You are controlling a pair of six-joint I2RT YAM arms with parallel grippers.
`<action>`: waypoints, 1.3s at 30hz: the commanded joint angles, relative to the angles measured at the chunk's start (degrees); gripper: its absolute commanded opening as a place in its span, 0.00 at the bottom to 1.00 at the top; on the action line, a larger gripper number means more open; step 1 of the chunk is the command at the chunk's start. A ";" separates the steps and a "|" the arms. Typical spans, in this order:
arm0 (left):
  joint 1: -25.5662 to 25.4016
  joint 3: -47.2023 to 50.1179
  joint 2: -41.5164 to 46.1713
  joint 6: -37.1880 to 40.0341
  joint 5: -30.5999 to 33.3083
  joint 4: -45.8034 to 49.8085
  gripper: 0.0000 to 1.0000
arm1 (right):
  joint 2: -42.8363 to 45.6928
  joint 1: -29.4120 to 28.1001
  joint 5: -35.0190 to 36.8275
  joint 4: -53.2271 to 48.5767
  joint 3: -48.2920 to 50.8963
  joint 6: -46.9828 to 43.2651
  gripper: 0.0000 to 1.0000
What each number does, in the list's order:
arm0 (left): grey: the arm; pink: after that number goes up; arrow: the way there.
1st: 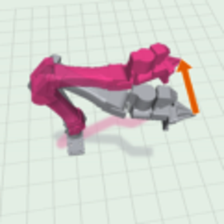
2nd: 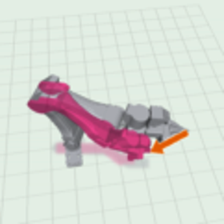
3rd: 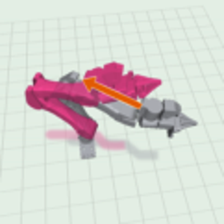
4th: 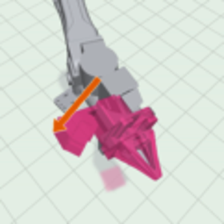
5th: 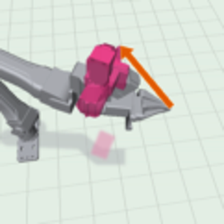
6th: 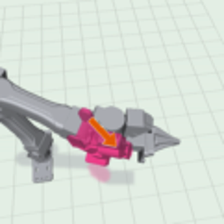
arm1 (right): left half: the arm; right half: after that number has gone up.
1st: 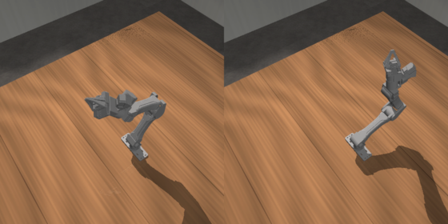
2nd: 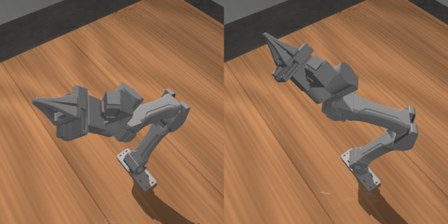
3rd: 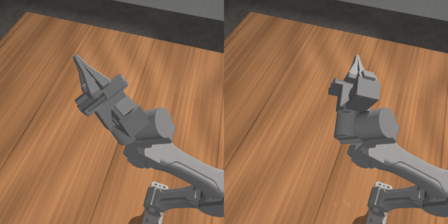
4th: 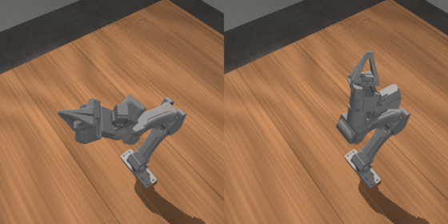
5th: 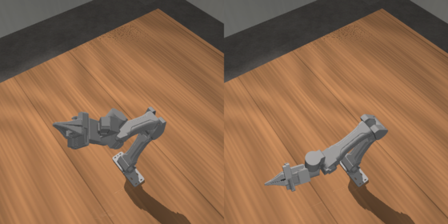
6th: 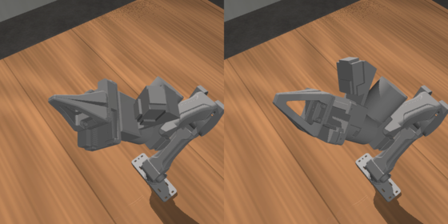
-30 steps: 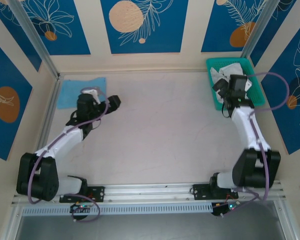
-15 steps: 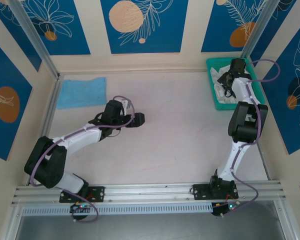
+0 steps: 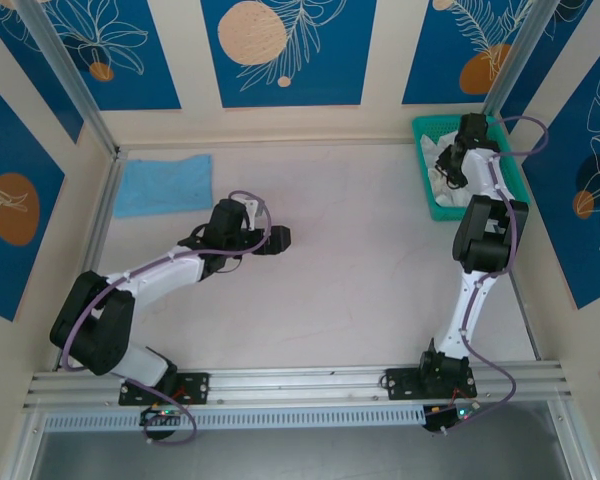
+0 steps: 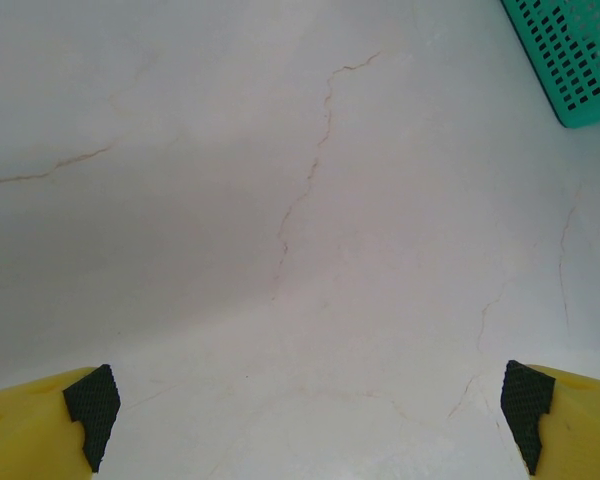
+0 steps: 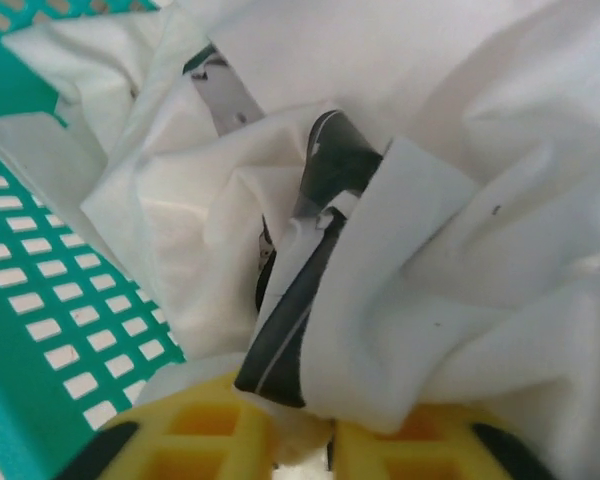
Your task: Fold and stack the t-shirts
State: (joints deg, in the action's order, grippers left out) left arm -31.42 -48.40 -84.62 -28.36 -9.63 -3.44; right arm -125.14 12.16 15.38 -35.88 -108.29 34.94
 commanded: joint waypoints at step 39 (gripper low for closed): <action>-0.54 -0.79 19.04 -15.13 29.79 18.47 1.00 | 41.76 -35.75 -6.52 2.67 -2.05 -10.19 0.02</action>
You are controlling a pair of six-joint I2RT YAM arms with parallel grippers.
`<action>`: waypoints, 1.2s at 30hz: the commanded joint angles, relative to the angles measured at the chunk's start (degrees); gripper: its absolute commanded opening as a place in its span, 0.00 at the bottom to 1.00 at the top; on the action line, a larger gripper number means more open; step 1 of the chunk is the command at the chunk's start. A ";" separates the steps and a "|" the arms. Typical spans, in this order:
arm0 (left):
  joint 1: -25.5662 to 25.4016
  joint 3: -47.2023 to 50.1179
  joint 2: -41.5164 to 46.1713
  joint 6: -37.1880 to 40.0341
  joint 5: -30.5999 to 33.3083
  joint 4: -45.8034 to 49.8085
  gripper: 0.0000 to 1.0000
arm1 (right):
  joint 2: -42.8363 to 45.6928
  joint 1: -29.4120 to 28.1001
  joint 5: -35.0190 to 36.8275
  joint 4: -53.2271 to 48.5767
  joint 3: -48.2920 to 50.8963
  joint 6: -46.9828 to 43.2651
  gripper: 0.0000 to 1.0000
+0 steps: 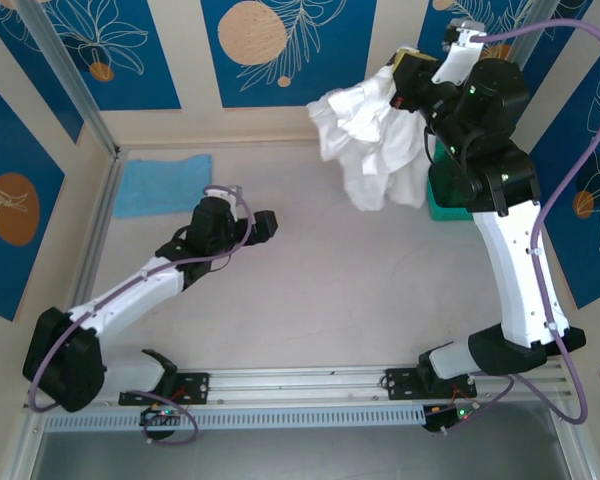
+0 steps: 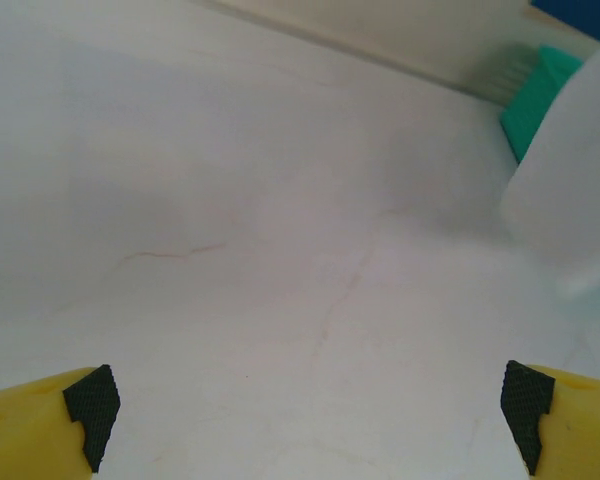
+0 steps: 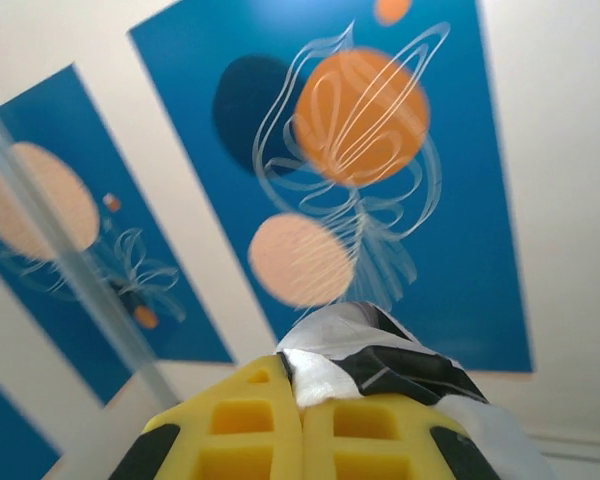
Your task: Fold and stack the t-shirts
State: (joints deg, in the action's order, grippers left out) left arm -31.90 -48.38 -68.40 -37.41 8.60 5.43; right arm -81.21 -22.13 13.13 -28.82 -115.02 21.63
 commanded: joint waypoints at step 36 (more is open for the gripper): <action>-0.35 -3.97 -24.25 -13.04 -31.82 -1.33 0.68 | -14.55 1.51 -26.48 6.23 53.49 24.26 0.60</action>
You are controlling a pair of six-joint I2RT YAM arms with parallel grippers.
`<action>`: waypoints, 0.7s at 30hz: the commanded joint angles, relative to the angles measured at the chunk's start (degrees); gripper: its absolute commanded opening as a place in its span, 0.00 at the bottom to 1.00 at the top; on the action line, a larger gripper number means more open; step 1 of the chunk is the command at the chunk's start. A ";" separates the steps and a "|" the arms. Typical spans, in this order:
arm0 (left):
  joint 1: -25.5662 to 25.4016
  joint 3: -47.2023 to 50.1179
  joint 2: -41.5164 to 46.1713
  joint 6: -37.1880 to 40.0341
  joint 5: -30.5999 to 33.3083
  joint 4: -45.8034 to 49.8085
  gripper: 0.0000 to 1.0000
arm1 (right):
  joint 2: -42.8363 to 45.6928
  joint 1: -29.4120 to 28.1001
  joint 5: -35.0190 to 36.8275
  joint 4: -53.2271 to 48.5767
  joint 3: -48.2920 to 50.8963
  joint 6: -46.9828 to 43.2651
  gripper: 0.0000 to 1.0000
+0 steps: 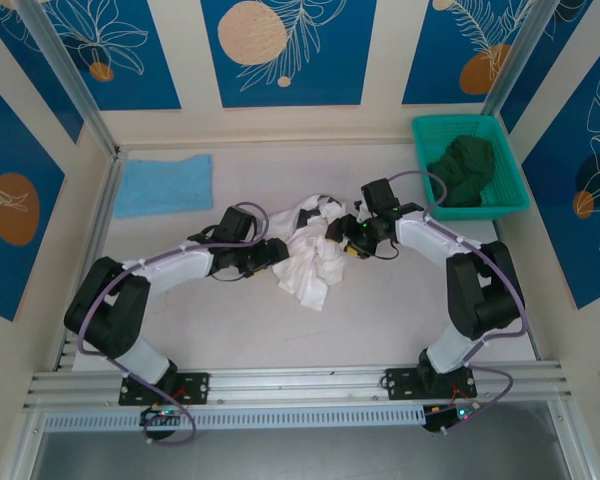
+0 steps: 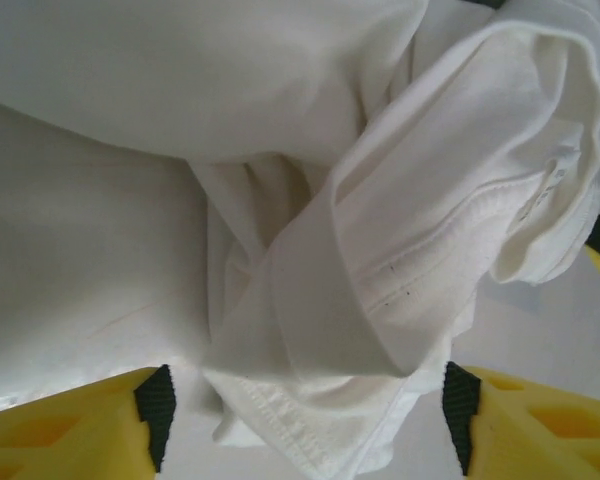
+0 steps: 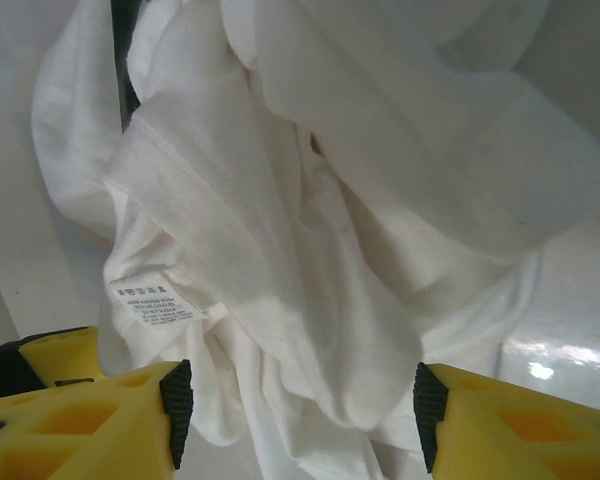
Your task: Fold and stack the t-shirts
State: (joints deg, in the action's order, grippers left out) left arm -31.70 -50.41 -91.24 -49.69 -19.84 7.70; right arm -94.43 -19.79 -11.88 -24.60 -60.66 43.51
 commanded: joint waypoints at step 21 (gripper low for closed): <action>-0.36 -26.51 -3.26 14.83 10.32 10.74 0.00 | 3.64 2.59 2.44 0.03 -10.96 1.11 0.00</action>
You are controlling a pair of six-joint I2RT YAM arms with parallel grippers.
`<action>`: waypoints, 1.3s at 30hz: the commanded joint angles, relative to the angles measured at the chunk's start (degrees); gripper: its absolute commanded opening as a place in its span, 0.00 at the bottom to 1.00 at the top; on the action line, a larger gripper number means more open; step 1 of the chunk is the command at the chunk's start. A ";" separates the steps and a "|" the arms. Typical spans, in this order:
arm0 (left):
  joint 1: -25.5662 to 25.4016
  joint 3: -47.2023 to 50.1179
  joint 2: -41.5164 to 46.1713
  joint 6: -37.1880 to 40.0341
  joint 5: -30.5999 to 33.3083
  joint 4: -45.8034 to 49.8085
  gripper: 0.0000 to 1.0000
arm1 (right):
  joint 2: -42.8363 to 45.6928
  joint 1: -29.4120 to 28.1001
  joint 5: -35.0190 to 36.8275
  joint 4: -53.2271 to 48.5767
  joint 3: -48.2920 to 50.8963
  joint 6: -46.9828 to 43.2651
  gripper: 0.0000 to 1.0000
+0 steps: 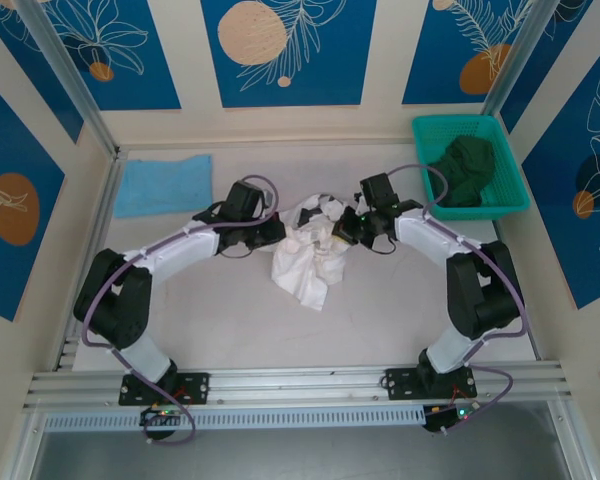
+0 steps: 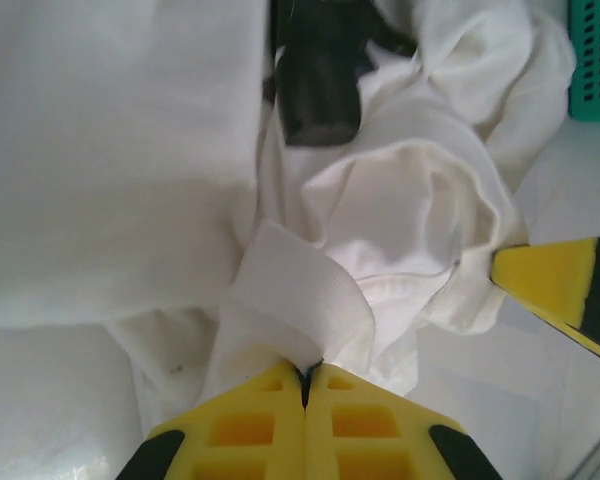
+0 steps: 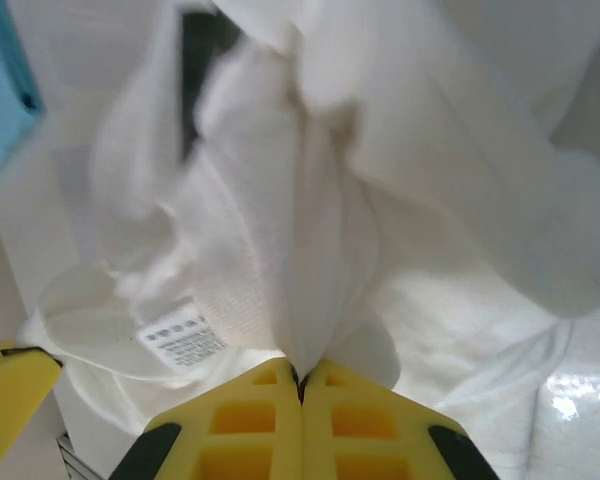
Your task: Fold and stack the t-shirts
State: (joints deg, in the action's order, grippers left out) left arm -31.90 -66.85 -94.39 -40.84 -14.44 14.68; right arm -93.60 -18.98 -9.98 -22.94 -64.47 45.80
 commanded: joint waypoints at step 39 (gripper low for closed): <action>4.04 -18.19 6.04 15.00 10.80 8.99 0.00 | 8.93 7.15 -2.00 -7.72 -17.48 -2.12 0.00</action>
State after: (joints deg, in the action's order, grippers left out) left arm -30.74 -77.52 -81.03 -22.50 -0.71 23.38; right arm -79.90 -14.59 -9.56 -33.76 -76.71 40.07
